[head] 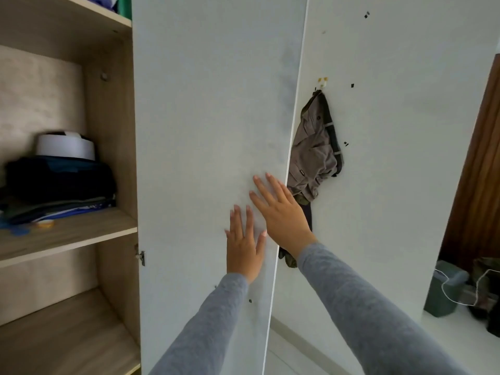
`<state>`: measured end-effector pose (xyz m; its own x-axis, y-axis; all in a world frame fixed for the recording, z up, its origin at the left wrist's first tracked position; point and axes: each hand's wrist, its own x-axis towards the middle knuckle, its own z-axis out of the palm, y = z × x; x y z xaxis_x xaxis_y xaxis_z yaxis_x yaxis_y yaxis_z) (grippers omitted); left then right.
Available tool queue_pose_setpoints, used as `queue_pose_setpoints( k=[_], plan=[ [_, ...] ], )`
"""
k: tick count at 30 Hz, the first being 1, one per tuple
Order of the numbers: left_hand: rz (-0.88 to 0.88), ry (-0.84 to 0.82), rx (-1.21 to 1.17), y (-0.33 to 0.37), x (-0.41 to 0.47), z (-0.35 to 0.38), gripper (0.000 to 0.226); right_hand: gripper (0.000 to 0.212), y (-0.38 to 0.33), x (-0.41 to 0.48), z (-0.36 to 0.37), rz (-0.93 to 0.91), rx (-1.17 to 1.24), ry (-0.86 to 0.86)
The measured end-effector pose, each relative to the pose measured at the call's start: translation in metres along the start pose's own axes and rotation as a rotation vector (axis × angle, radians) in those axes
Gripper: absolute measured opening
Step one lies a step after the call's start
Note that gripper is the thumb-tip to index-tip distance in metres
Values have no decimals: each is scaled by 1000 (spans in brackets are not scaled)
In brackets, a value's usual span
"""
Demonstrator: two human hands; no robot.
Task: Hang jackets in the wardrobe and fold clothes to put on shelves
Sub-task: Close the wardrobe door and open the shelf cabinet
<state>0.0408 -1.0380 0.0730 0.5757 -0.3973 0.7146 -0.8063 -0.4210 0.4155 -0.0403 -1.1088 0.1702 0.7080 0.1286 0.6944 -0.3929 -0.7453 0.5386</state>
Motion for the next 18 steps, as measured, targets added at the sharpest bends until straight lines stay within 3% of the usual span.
queue_pose_setpoints(
  k=[3, 13, 18],
  plan=[
    [23, -11, 75, -9, 0, -2, 65, 59, -8, -2, 6, 3, -13, -33],
    [108, -106, 75, -24, -5, -17, 69, 72, -25, -5, 7, 13, 4, -171],
    [-11, -174, 30, -53, -32, -36, 73, 62, -57, -13, 6, -40, 178, -275]
  ],
)
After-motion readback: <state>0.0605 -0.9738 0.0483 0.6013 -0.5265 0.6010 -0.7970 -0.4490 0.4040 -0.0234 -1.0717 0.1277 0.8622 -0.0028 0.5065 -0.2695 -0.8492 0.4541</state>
